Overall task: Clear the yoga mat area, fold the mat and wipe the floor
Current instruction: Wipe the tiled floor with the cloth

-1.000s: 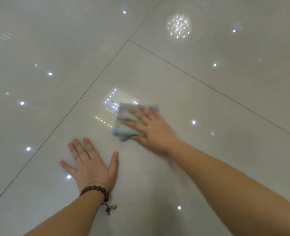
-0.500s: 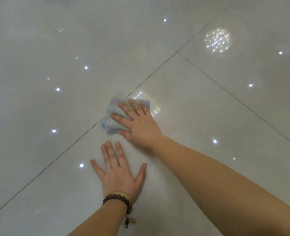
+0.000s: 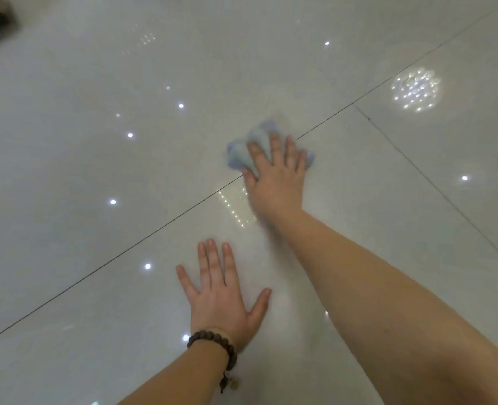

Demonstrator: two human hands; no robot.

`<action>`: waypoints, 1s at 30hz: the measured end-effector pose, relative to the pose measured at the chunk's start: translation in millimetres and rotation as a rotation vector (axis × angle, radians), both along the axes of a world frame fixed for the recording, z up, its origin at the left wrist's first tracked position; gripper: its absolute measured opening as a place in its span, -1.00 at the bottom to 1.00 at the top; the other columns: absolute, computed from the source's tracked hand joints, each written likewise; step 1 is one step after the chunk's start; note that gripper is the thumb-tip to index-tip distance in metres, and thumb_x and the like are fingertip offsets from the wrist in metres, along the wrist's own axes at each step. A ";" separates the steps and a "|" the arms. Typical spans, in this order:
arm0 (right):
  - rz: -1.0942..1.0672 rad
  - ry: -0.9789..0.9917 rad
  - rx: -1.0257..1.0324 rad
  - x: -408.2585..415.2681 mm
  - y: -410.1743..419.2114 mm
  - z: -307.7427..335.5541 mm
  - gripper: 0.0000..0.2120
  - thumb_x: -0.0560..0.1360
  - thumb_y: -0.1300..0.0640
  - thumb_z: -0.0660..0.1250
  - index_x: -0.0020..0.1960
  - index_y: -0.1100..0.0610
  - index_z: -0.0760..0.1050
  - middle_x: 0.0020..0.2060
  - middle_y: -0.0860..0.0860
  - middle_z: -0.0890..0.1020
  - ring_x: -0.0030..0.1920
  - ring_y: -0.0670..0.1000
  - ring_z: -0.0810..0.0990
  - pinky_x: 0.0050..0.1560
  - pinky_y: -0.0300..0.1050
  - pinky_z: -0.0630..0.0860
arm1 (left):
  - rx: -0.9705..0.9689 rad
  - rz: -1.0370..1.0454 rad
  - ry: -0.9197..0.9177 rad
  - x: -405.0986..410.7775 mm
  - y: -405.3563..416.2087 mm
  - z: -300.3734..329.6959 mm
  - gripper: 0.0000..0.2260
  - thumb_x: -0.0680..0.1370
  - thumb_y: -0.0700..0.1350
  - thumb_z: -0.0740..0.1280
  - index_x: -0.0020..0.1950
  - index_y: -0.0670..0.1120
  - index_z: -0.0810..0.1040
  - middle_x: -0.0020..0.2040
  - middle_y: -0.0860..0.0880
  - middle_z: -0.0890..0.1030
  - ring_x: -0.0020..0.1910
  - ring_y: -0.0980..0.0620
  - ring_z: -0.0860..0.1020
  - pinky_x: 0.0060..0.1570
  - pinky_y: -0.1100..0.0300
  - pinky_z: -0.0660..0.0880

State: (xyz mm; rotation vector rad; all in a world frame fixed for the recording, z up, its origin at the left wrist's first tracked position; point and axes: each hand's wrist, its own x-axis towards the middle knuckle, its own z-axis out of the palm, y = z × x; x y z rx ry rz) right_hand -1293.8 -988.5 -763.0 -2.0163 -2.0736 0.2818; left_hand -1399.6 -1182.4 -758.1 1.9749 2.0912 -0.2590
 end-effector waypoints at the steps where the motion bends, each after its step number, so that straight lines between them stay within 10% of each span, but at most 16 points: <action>1: 0.190 -0.012 0.045 -22.3 -16.5 -0.4 -0.52 0.51 -0.21 0.09 0.39 -0.11 0.38 0.47 0.10 0.30 0.47 0.27 0.18 0.45 0.26 0.00 | 0.001 0.002 -0.002 -0.2 0.2 -0.4 -0.14 0.49 0.40 -0.08 0.54 -0.23 0.08 0.55 -0.24 0.07 0.55 -0.19 0.02 0.37 -0.42 0.02; 5: 0.376 -0.020 -0.002 23.6 -43.0 4.3 -0.51 0.50 -0.24 0.05 0.38 -0.15 0.39 0.46 0.02 0.31 0.47 0.19 0.21 0.47 0.10 -0.07 | 0.016 -0.002 -0.023 -0.9 0.0 -0.6 -0.15 0.50 0.39 -0.08 0.53 -0.25 0.13 0.54 -0.25 0.11 0.54 -0.20 0.05 0.36 -0.42 0.03; 12: -0.576 -0.019 -0.134 127.5 -96.8 12.4 -0.42 0.53 -0.27 -0.03 0.48 -0.09 0.23 0.53 0.08 0.13 0.52 0.20 0.01 0.46 0.23 -0.10 | 0.021 -0.006 -0.041 -2.5 -0.7 -1.0 -0.15 0.49 0.38 -0.04 0.54 -0.24 0.09 0.54 -0.25 0.10 0.54 -0.20 0.04 0.36 -0.42 0.03; 18: 0.106 -0.069 -0.085 49.2 -181.0 11.9 -0.53 0.55 -0.24 0.04 0.42 -0.15 0.33 0.47 0.05 0.30 0.47 0.20 0.22 0.43 0.16 0.03 | 0.002 -0.014 -0.066 -3.7 -2.4 -1.3 -0.23 0.51 0.29 -0.07 0.55 -0.23 0.05 0.56 -0.23 0.01 0.55 -0.17 -0.06 0.39 -0.38 -0.11; 23: -0.262 -0.140 -0.269 180.5 -265.1 21.4 -0.35 0.51 -0.40 -0.20 0.47 -0.15 0.20 0.50 0.08 0.23 0.46 0.25 0.22 0.43 0.21 0.14 | -0.082 -0.011 -0.062 -3.7 1.6 9.4 -0.16 0.44 0.38 -0.26 0.52 -0.14 -0.35 0.54 -0.18 -0.32 0.51 -0.10 -0.36 0.39 -0.34 -0.29; 30: -0.638 -0.065 -0.407 177.7 -331.6 37.1 -0.44 0.57 -0.26 0.01 0.53 -0.16 0.04 0.55 0.07 -0.11 0.52 0.22 -0.11 0.46 0.15 -0.20 | -0.081 -0.214 -0.183 39.2 -73.7 31.4 -0.02 0.38 0.46 -0.13 0.52 -0.21 -0.30 0.53 -0.22 -0.30 0.52 -0.13 -0.32 0.43 -0.29 -0.24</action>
